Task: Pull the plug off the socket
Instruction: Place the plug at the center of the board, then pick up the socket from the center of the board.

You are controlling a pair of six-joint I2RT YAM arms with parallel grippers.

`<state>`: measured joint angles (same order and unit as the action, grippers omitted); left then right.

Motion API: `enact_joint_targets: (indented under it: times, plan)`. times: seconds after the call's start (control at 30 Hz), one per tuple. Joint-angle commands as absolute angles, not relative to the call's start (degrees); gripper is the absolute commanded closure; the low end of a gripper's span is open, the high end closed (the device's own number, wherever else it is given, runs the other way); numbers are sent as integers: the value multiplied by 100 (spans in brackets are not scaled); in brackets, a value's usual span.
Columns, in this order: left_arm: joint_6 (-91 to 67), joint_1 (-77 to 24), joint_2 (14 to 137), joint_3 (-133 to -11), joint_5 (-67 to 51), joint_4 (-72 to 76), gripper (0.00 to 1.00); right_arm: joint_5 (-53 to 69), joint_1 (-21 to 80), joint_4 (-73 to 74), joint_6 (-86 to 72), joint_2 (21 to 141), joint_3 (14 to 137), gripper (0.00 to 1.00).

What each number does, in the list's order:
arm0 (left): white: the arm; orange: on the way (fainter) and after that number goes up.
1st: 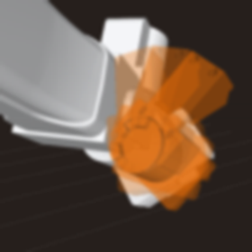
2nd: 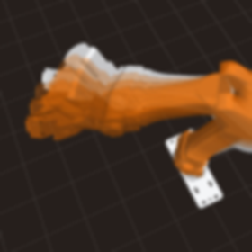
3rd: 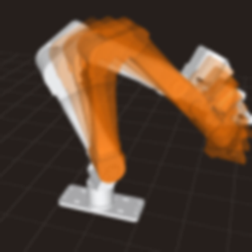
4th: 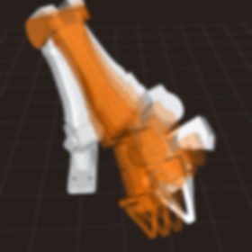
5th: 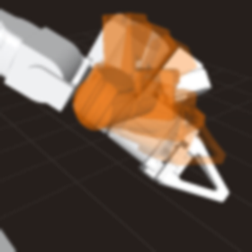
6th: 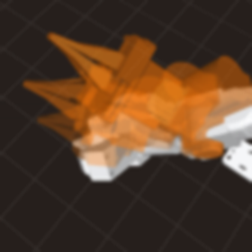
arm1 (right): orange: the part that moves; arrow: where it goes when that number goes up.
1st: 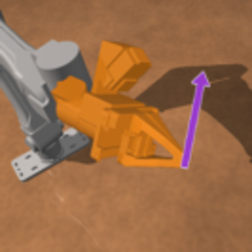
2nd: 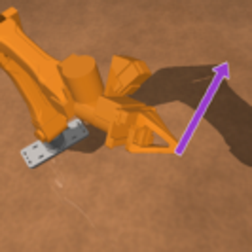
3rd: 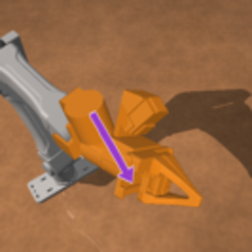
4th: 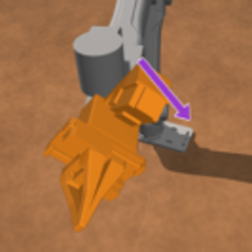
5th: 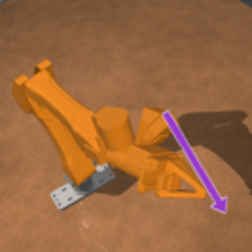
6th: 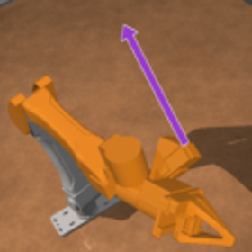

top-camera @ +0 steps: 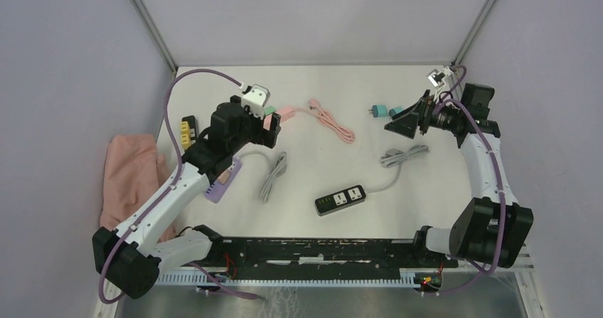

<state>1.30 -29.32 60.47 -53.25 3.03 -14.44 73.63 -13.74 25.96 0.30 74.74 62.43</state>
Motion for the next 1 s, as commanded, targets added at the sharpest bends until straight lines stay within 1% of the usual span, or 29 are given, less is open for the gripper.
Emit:
enact_joint_targets:
  times: [0.0,0.27,0.67,0.87,0.93,0.97]
  plan:
    - [947,-2876,6330,-5842,744,-1926,1,8204,-1424,2185,397,7445,6038,1]
    - [1369,-2766,7018,-6221,928,-2284,1,8340,-1424,2584,893,7686,6032,1]
    - [1576,-2364,8041,-6822,724,-2568,0,8358,-1422,2751,1039,7825,6051,1]
    - [1491,-2347,8190,-6842,48,-2679,1,8336,-1422,2881,1177,7845,6074,0]
    - [1448,-2344,8147,-6767,-72,-2690,1,8280,-1410,3316,1605,7818,6088,0]
    - [1437,-2353,8100,-6722,-118,-2682,1,8184,-1378,3674,2068,7796,6099,0]
